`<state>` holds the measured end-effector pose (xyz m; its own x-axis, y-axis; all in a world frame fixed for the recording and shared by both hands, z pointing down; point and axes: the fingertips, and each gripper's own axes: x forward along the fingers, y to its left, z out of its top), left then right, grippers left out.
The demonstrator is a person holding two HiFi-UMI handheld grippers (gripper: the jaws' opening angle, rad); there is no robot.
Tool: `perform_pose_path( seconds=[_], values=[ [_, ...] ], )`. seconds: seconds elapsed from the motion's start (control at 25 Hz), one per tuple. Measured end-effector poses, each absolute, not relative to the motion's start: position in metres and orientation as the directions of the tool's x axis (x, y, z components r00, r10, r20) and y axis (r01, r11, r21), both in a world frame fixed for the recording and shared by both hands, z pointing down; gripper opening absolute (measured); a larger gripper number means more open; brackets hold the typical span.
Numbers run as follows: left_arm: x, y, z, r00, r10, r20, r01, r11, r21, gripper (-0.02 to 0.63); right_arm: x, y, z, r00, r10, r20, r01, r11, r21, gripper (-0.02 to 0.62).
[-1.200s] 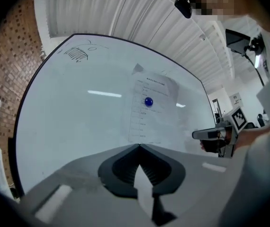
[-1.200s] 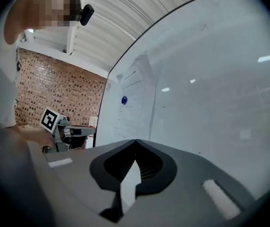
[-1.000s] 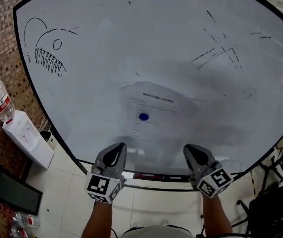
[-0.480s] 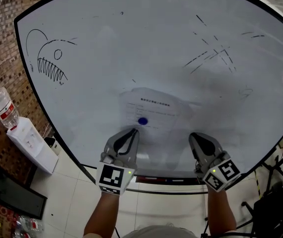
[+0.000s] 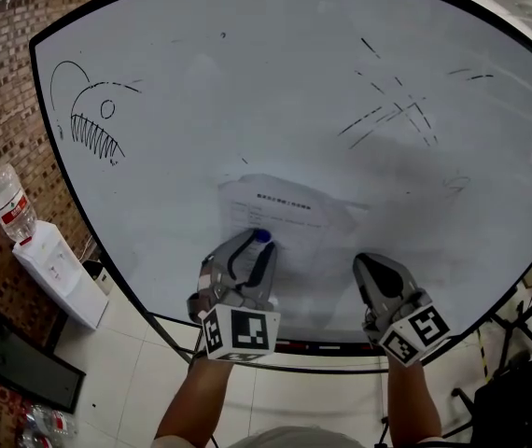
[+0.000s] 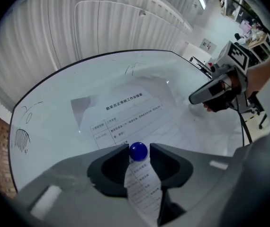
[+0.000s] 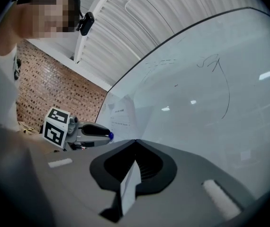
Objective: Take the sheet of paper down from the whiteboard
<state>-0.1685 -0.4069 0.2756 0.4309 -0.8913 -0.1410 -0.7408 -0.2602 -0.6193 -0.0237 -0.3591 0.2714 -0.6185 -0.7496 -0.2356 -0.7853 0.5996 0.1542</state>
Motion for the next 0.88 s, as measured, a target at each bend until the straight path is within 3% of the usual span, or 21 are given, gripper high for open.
perform_pose_path(
  seconds=[0.88],
  values=[
    [-0.171,-0.410,0.278,0.429,-0.896,-0.111,-0.749,-0.284,-0.598,0.129,-0.023,-0.363,0.253,-0.628,-0.730,-0.269,-0.778,0.598,0.194,0.006]
  ],
)
